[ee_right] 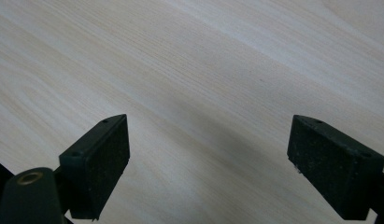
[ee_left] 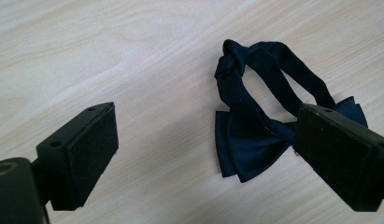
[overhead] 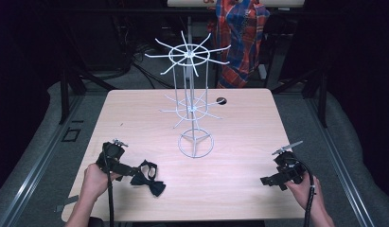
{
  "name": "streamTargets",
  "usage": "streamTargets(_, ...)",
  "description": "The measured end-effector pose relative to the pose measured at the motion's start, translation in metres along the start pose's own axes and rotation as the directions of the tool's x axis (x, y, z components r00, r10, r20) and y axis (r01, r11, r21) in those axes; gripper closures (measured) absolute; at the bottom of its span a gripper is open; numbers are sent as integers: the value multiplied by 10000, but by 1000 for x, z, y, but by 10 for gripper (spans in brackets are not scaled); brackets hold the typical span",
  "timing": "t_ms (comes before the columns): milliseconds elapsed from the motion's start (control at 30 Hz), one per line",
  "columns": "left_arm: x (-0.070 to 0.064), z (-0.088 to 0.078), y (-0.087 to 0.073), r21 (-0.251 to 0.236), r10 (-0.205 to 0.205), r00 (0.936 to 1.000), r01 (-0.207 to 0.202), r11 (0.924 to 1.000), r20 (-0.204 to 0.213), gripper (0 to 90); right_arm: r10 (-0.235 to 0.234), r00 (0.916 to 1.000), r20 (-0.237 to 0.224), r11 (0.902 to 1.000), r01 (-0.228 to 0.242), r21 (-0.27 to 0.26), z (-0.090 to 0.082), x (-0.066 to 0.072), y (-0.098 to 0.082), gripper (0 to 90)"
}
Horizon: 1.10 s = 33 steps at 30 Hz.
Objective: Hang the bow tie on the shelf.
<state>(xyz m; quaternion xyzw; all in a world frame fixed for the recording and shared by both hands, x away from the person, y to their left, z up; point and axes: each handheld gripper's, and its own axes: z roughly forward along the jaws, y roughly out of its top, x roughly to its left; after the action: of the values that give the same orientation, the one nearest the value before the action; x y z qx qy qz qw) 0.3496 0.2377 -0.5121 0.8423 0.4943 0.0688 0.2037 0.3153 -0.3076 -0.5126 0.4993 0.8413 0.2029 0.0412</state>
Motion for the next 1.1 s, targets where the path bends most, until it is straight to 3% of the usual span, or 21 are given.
streamTargets(500, -6, 2, 5, -104, 52, 10000, -52, 9999, -10, 72, -43, 10000, -63, 10000, 44, 56, 0, 0, 0, 129)
streamTargets(933, -13, 10, 13, -97, 329, 9993, -331, 9994, -186, 137, 79, 9999, -66, 10000, -79, -22, 2, 2, 0, 130)
streamTargets(1000, -13, 12, 16, -26, 305, 9994, -305, 9995, -136, 147, -88, 10000, -37, 9999, 89, 103, 0, 1, 0, 130)
streamTargets(1100, -12, 18, 20, 142, 308, 9995, -307, 9994, -82, 163, 105, 9998, -140, 9999, -105, 27, 0, 1, -1, 130)
